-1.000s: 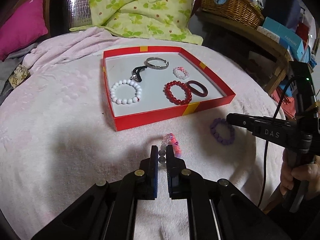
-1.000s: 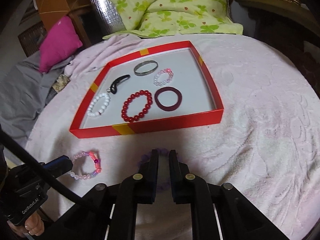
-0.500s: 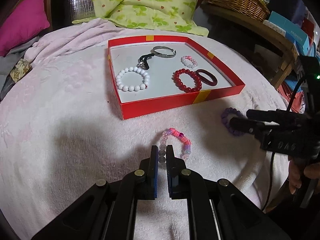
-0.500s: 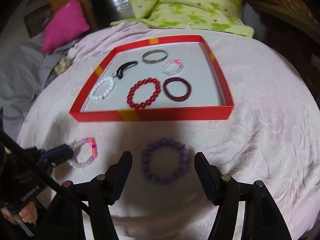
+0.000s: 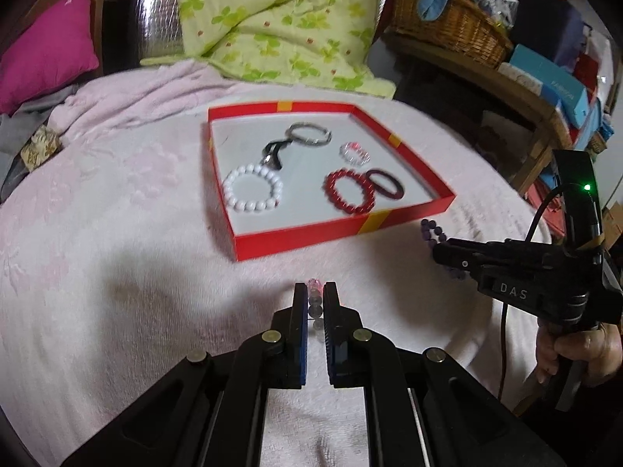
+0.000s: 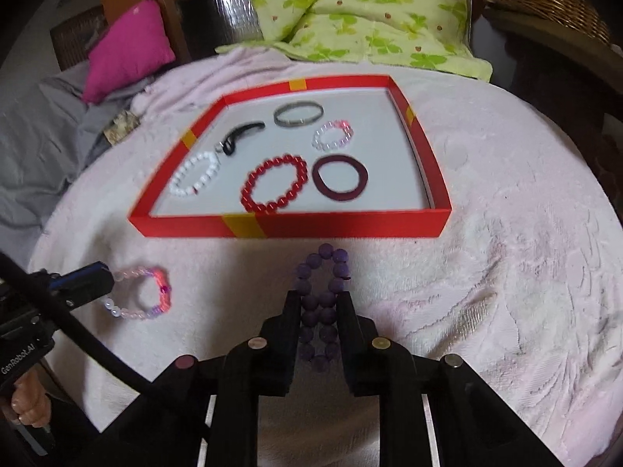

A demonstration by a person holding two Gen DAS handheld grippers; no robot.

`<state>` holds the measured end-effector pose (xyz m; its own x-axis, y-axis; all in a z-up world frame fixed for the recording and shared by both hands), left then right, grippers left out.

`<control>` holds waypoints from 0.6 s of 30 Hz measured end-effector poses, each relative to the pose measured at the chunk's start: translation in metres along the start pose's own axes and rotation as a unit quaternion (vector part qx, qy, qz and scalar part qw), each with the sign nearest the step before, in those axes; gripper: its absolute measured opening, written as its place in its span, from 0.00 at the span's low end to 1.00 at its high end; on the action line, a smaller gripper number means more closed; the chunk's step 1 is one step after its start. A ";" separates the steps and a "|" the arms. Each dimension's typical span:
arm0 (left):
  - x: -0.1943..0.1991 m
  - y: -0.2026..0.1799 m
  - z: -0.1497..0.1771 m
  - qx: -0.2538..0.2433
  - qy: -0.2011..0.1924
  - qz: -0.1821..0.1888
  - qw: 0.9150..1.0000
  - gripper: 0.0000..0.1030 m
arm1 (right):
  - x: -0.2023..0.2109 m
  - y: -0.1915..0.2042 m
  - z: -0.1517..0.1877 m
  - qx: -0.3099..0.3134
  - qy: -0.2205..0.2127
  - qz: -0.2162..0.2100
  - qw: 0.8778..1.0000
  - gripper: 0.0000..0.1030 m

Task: Organize jewelry
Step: 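Lift and carry pink bracelet with left tool while right tool carries purple bracelet to tray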

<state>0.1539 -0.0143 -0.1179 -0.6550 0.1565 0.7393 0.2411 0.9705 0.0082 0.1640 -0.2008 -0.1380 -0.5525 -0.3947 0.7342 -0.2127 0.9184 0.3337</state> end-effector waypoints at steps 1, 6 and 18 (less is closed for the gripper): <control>0.002 0.001 -0.001 0.000 -0.003 0.001 1.000 0.08 | 0.004 0.001 -0.001 -0.002 -0.008 -0.011 1.000 0.20; 0.009 0.011 -0.007 0.014 -0.013 0.004 1.000 0.08 | 0.014 0.006 -0.004 -0.006 -0.026 -0.033 0.999 0.20; 0.035 0.025 -0.023 0.034 -0.063 0.015 0.997 0.08 | 0.039 0.000 -0.014 -0.030 -0.080 -0.054 0.995 0.20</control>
<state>0.1532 0.0114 -0.0761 -0.7341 0.2043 0.6476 0.2165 0.9743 -0.0619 0.1531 -0.2162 -0.1009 -0.6513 -0.4761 0.5909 -0.2306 0.8660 0.4437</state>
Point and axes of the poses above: each gripper's, at about its wrist camera, not at the fingertips, and x roughly against the way its jaws point, y to its left, z to its underside, the point moved 3 cm from there along -x, roughly the way its jaws point, and after that the axes turned 15 degrees about -z, right-handed, at the moved point
